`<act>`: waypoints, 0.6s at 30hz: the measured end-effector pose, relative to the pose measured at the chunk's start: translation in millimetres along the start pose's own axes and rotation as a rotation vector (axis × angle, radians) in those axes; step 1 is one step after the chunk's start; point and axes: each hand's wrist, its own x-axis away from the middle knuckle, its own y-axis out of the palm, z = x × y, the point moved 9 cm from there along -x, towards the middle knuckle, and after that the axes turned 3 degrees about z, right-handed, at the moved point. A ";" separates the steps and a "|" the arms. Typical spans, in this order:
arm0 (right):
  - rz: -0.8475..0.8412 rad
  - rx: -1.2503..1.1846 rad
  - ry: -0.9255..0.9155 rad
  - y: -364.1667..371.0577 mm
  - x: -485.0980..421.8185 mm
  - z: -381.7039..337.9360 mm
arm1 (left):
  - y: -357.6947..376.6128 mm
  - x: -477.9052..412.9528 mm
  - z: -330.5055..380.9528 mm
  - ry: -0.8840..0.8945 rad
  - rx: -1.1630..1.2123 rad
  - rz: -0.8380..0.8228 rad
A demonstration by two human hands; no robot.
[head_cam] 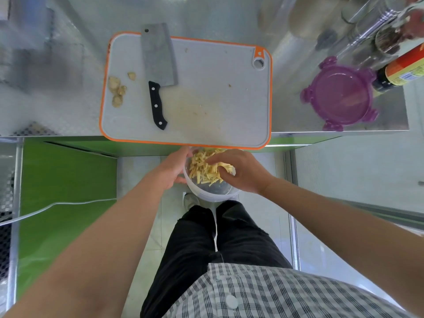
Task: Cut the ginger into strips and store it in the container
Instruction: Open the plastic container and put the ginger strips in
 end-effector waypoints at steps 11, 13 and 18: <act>-0.164 0.001 0.341 -0.8 39.0 36.8 | 47.2 40.2 -20.9 0.006 -0.192 -0.121; -0.145 -0.031 0.341 -10.9 43.4 33.2 | 57.7 47.5 -12.9 0.041 -0.216 -0.159; 0.005 -0.087 0.333 -67.5 41.9 16.1 | 72.7 65.6 34.8 0.235 -0.259 -0.203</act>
